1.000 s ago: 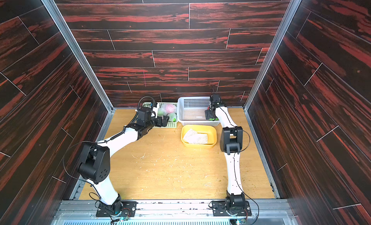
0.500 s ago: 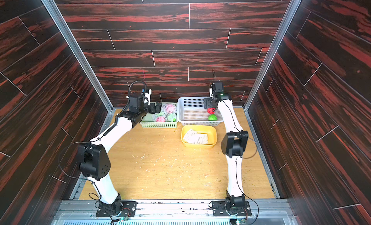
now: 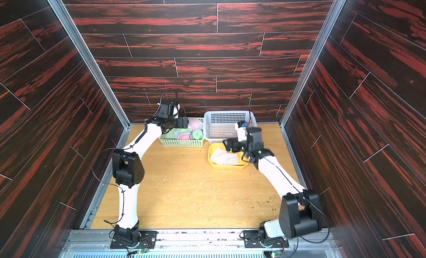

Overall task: Remove foam nets from apples
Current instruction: Pick up the apple from the basket.

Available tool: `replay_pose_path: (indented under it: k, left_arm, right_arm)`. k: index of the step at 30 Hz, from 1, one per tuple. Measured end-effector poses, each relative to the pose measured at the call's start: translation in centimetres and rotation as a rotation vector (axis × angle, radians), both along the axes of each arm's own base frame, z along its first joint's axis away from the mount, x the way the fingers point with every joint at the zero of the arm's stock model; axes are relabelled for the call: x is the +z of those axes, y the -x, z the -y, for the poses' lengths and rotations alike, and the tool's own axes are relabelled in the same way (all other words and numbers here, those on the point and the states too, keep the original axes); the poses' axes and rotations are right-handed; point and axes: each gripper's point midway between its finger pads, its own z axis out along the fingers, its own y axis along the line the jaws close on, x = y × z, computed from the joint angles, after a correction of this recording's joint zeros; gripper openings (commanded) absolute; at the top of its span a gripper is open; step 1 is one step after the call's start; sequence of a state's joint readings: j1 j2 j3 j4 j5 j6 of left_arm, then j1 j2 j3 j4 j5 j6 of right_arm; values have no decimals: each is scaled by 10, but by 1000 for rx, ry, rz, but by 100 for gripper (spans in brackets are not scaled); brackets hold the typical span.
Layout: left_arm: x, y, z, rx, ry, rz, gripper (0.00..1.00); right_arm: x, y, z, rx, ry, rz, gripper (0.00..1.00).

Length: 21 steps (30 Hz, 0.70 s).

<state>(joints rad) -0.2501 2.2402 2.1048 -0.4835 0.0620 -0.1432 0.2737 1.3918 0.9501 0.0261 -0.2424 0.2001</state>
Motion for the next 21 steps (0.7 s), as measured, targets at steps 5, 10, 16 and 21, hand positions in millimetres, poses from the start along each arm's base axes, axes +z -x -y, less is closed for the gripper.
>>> replay_pose_path:
  k: [5,10,16,21]
  left_arm:
    - [-26,7,-1,3,-14,-96,100]
    - [-44,7,-3,17,-49,-151,100]
    - [-66,-3,-2,18,-83,-191,100]
    - [-84,3,4,0,-105,-239,100]
  right_arm:
    - [-28,41,-26,106,-64,48,90]
    - [-40,78,-55,217,-108,156,90]
    - [-32,92,-67,261,-160,260,90]
    - [-28,93,-80,284,-160,291,90]
